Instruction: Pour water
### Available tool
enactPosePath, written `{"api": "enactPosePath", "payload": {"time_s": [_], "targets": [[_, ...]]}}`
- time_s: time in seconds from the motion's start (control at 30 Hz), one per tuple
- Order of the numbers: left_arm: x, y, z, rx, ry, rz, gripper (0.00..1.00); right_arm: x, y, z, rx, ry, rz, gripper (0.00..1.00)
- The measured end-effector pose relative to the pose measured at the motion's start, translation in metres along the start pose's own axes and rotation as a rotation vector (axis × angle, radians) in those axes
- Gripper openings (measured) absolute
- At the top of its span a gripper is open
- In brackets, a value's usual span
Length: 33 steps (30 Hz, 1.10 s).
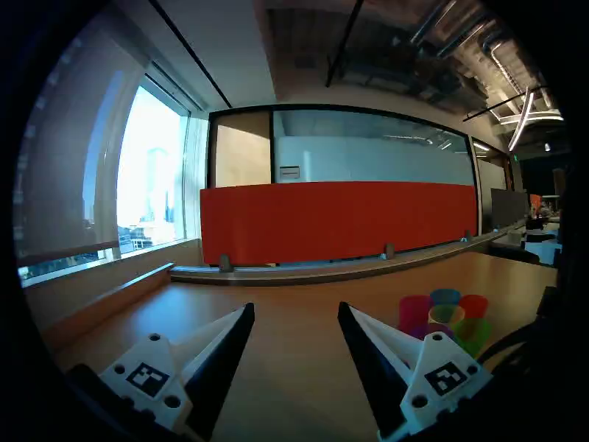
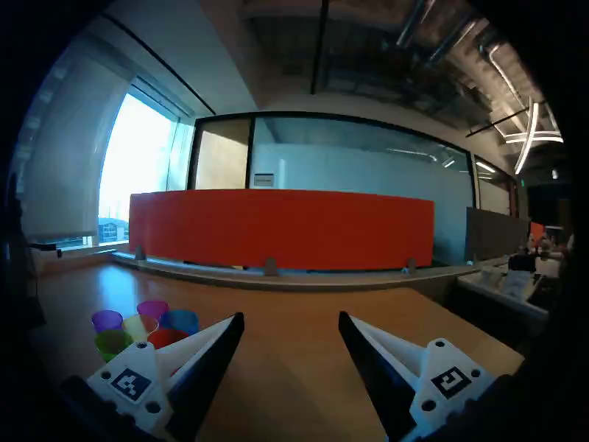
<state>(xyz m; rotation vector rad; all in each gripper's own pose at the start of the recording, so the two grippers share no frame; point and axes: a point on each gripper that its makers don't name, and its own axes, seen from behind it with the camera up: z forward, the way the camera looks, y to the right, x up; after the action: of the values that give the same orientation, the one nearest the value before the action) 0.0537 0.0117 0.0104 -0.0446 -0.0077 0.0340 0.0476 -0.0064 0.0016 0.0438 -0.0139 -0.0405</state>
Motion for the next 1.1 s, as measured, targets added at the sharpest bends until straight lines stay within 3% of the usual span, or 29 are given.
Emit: {"api": "enactPosePath", "payload": {"time_s": [0.3, 0.53, 0.8, 1.1], "targets": [[0.032, 0.002, 0.010, -0.026, -0.026, -0.026, 0.84, 0.030, -0.005, 0.004, 0.027, -0.029, -0.007, 0.99], [0.051, 0.003, 0.014, -0.042, -0.046, -0.013, 0.84, 0.054, -0.007, 0.007, 0.045, -0.034, 0.024, 0.99], [0.060, 0.014, 0.018, -0.088, -0.070, -0.031, 0.84, 0.067, -0.010, 0.007, 0.067, -0.038, 0.024, 0.99], [0.054, 0.038, 0.019, -0.206, -0.127, -0.020, 0.84, 0.070, -0.023, 0.006, 0.147, -0.052, 0.003, 0.99]]}}
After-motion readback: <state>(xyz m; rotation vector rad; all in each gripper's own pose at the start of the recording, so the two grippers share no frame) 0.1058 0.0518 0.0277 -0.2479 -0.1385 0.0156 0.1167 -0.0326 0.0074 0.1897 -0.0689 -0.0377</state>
